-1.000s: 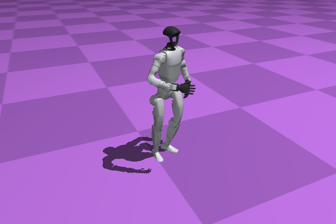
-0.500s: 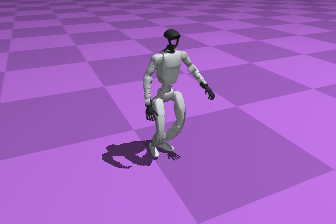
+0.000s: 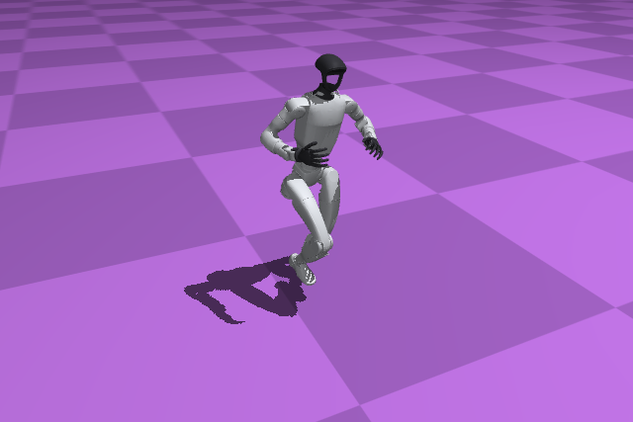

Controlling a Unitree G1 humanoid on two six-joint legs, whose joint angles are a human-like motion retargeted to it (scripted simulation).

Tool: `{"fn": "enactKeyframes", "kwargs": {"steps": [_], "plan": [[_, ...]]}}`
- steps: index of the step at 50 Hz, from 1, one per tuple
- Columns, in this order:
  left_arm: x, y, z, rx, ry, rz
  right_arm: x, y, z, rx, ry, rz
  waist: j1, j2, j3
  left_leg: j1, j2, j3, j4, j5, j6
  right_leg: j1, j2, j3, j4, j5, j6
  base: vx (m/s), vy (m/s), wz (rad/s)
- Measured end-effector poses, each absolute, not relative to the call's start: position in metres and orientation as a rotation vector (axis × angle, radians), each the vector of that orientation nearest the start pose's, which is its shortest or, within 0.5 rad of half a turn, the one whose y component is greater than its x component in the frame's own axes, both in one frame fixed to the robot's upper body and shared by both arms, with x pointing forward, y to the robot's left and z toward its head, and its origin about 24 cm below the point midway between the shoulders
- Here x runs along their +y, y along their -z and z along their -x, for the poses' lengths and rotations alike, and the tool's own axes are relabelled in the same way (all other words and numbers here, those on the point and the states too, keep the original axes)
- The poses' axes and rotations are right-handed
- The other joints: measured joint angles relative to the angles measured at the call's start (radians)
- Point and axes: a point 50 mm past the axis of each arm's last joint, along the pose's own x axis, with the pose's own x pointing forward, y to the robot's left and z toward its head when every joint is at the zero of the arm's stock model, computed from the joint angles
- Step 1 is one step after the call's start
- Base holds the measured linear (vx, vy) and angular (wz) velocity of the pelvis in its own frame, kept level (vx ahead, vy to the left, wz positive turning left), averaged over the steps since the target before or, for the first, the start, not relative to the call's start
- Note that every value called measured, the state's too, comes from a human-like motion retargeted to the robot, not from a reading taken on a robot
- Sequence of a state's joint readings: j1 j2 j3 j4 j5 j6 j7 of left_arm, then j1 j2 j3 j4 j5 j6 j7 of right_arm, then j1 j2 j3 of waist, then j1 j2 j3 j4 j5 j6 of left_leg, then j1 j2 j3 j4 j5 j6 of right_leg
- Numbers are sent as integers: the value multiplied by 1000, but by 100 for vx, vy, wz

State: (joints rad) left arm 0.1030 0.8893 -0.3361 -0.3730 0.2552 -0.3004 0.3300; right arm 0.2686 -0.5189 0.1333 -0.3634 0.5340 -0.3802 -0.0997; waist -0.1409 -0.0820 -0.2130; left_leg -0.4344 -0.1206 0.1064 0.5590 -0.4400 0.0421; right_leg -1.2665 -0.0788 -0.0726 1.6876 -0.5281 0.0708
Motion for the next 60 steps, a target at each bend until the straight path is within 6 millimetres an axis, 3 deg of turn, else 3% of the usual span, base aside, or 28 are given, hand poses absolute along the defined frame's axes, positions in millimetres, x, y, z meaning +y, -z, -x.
{"fn": "enactKeyframes", "kwargs": {"steps": [2, 3, 5, 7, 8, 10, 13, 16, 18, 20, 22, 23, 25, 26, 28, 30, 32, 35, 38, 40, 41, 43, 45, 48, 51, 55, 57, 60], "plan": [[191, -95, -198, -430, 275, -822, -190, -169, -202, -665, -96, 3, 16, -11, 65, 120, -27, -26, -46, -66, 21, 202, 2, 39, -121, 3, 21, 24, -18, 8], [193, -85, -194, -382, 252, -784, -185, -194, -201, -808, -80, 61, 20, -28, 58, 153, -53, -48, -89, -20, 8, 292, -14, 62, -219, 15, 24, 28, -19, 37], [188, -78, -190, -375, 206, -706, -175, -230, -197, -1040, -29, 172, 22, -63, 30, 225, -60, -14, -200, 221, -42, 473, -57, 96, -484, 75, 36, 29, -19, 65], [169, -93, -196, -500, 191, -637, -166, -238, -200, -1116, 4, 248, 47, -85, -9, 260, -48, 18, -334, 524, -109, 623, -77, 95, -786, 287, 72, 27, -17, 44], [157, -109, -201, -601, 196, -596, -161, -232, -205, -1094, -1, 281, 65, -85, -29, 261, -32, 37, -389, 639, -141, 676, -74, 78, -915, 419, 96, 24, -14, 25], [131, -154, -208, -873, 209, -509, -155, -202, -219, -945, -52, 376, 93, -75, -56, 225, 6, 92, -406, 737, -169, 749, -61, 23, -1090, 606, 131, 19, -12, 31], [107, -229, -199, -1310, 216, -429, -157, -102, -229, -453, -277, 570, 91, -73, -65, 128, 8, 154, -319, 716, -162, 740, -85, -38, -1062, 593, 132, 11, -10, 66], [89, -281, -186, -1631, 200, -429, -175, 2, -205, 61, -590, 757, 91, -32, -46, 42, 15, 156, -291, 714, -171, 752, -86, -96, -1045, 556, 110, 4, -8, 65], [82, -301, -177, -1778, 193, -460, -189, 50, -168, 346, -767, 807, 88, -13, -41, 10, 6, 147, -292, 702, -163, 758, -100, -118, -1025, 519, 102, 1, -7, 46], [80, -312, -173, -1862, 180, -516, -199, 77, -134, 536, -874, 801, 84, -5, -47, -13, -6, 137, -269, 616, -124, 762, -123, -135, -993, 409, 81, 0, -6, 28], [80, -312, -177, -1871, 169, -587, -199, 81, -127, 561, -866, 754, 89, -3, -40, -32, 3, 141, -198, 410, -64, 780, -135, -167, -974, 197, 39, -1, -6, -12], [81, -308, -182, -1847, 178, -620, -196, 77, -133, 519, -825, 721, 93, -3, -27, -43, 18, 155, -146, 297, -40, 793, -136, -182, -969, 96, 20, -1, -5, -53], [88, -287, -196, -1709, 211, -658, -179, 54, -163, 334, -692, 619, 110, -5, 13, -58, 66, 183, -20, 163, -28, 827, -121, -204, -965, 0, -8, 1, -4, -119], [101, -269, -203, -1576, 215, -660, -169, 26, -185, 181, -607, 547, 137, 30, 56, -41, 135, 175, 64, 114, -41, 897, -47, -194, -1044, 32, -16, 4, -3, -190], [128, -222, -214, -1262, 204, -671, -152, -40, -215, -152, -454, 374, 170, 56, 91, -16, 200, 163, 165, 92, -61, 957, 36, -148, -1127, 130, -1, 5, 0, -177], [159, -160, -215, -894, 189, -725, -141, -120, -224, -517, -351, 187, 190, 47, 90, 19, 190, 138, 190, 126, -78, 943, 55, -93, -1107, 202, 31, 5, 2, -122], [194, -90, -199, -496, 215, -844, -137, -193, -213, -870, -311, 70, 207, 23, 78, 79, 153, 128, 157, 122, -64, 884, 30, -64, -996, 214, 52, 6, 4, -97], [250, -6, -135, 72, 386, -1057, -135, -275, -181, -1332, -329, 50, 224, -19, 58, 180, 101, 153, 94, -2, -5, 764, -28, -35, -793, 129, 61, 9, 6, -55], [300, 27, -71, 460, 605, -1242, -129, -321, -152, -1682, -322, 250, 202, -81, 64, 287, 38, 206, 11, -176, 65, 635, -96, 13, -653, 17, 89, 12, 8, 12], [321, 32, -49, 591, 668, -1314, -125, -336, -140, -1828, -297, 380, 177, -113, 78, 351, 7, 227, -27, -244, 89, 576, -113, 60, -620, -20, 112, 17, 6, 44], [324, 31, -50, 584, 646, -1329, -124, -339, -137, -1864, -286, 426, 165, -121, 86, 375, -5, 220, -40, -260, 93, 564, -109, 85, -621, -27, 120, 20, 3, 44], [321, 25, -65, 486, 551, -1335, -123, -340, -135, -1901, -271, 497, 142, -130, 96, 415, -23, 198, -64, -282, 98, 559, -98, 129, -630, -35, 129, 24, -2, 43], [307, 7, -98, 267, 393, -1304, -125, -335, -138, -1891, -260, 548, 123, -128, 104, 453, -34, 165, -97, -282, 99, 583, -88, 154, -646, -43, 125, 29, -7, 41], [271, -39, -153, -156, 151, -1169, -132, -317, -151, -1749, -274, 607, 110, -124, 100, 480, -27, 91, -87, -248, 87, 652, -70, 153, -682, -76, 87, 32, -16, 21], [228, -97, -194, -578, 10, -974, -142, -284, -171, -1481, -343, 664, 116, -105, 89, 428, 47, 43, 68, -177, 43, 739, -23, 109, -776, -86, 40, 32, -22, 9], [174, -178, -210, -1077, -39, -713, -156, -222, -200, -1039, -448, 709, 166, -43, 86, 228, 254, 56, 508, -56, 9, 832, 83, 40, -938, -60, -31, 29, -22, -7], [163, -206, -208, -1246, -78, -635, -165, -188, -214, -845, -457, 713, 204, -9, 91, 107, 333, 49, 684, -46, 23, 868, 133, 26, -1012, -42, -53, 31, -21, -45], [164, -229, -207, -1357, -187, -591, -179, -135, -226, -583, -430, 689, 258, 31, 92, -58, 367, 34, 768, -105, 44, 926, 182, 32, -1122, -9, -57, 35, -15, -64]]}}
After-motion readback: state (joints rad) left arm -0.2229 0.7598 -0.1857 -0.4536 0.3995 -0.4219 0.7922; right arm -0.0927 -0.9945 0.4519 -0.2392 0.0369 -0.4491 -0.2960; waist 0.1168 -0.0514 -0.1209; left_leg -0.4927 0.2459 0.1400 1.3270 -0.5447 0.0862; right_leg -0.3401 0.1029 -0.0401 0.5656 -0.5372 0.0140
